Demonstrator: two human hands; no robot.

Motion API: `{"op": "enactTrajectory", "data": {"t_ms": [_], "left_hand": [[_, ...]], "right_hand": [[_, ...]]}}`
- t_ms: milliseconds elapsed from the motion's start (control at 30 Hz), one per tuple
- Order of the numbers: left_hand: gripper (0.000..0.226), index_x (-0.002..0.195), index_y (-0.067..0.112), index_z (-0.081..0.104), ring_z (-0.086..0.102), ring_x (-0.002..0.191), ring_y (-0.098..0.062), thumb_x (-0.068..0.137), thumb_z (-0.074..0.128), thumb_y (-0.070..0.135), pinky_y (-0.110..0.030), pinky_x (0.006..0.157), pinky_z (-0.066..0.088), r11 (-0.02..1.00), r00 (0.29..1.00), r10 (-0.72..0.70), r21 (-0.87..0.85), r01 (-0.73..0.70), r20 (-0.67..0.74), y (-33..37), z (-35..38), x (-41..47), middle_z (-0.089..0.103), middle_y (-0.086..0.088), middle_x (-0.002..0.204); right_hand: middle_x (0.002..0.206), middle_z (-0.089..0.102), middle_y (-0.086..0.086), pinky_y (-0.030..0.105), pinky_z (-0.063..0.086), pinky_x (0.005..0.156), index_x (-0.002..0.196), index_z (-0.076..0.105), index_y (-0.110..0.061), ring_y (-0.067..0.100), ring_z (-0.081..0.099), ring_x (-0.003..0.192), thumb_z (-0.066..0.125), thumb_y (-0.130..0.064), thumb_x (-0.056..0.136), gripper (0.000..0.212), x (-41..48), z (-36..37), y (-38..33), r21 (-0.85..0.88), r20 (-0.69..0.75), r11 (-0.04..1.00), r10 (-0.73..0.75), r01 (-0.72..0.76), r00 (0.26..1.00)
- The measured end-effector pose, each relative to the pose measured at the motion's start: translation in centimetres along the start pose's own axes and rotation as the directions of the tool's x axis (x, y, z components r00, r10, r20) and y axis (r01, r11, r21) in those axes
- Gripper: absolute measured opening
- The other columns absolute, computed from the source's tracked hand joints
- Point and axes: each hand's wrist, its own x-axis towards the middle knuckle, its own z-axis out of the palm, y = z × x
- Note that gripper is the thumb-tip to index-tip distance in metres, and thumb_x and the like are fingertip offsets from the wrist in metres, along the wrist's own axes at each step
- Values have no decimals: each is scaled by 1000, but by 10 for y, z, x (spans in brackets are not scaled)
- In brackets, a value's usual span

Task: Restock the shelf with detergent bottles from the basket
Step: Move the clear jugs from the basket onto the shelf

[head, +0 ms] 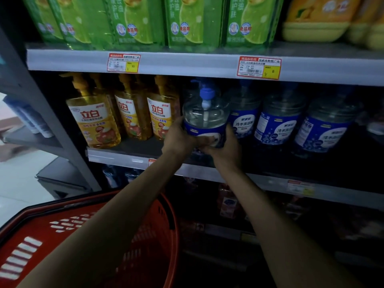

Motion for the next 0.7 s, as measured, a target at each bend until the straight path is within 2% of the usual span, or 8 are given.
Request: {"op": "enactTrajectory", "data": {"t_ms": [233, 367, 433, 567, 700], "left_hand": [[77, 126, 21, 61, 66, 88, 4, 60, 100, 28, -20, 72, 59, 998, 999, -47, 44, 46, 1, 3, 0, 4, 68, 14, 106], [85, 133, 20, 60, 70, 105, -12, 59, 99, 37, -38, 86, 63, 993, 998, -58, 97, 60, -27, 1, 2, 1, 72, 5, 124], [86, 135, 19, 59, 71, 109, -15, 61, 99, 37, -43, 89, 63, 990, 997, -69, 122, 73, -34, -1, 0, -2, 72, 1, 128], [76, 137, 11, 56, 70, 114, -20, 72, 94, 18, -47, 96, 60, 985, 994, -110, 137, 108, 7, -8, -9, -14, 71, -6, 130], [62, 136, 15, 55, 69, 105, -23, 83, 86, 22, -47, 91, 61, 965, 985, -151, 227, 130, 77, -6, -23, -33, 70, -4, 122]], "right_hand": [[148, 53, 4, 50, 51, 104, 157, 32, -24, 26, 54, 133, 91, -30, 69, 106, 5, 15, 7, -69, -50, 997, 41, -44, 998], [147, 55, 3, 48, 51, 104, 155, 34, -27, 25, 54, 132, 93, -29, 64, 109, 5, 15, 6, -110, -60, 991, 68, -74, 996], [144, 57, 2, 47, 52, 103, 152, 39, -27, 24, 56, 130, 94, -29, 63, 105, 5, 12, 4, -139, -47, 985, 96, -102, 994], [136, 63, 3, 45, 53, 100, 141, 50, -21, 25, 60, 123, 93, -26, 66, 86, -2, 8, -2, -216, -39, 960, 172, -176, 984], [131, 66, 6, 43, 55, 96, 136, 56, -16, 28, 64, 119, 88, -20, 74, 69, -15, 1, -13, -269, -10, 940, 216, -211, 976]]}}
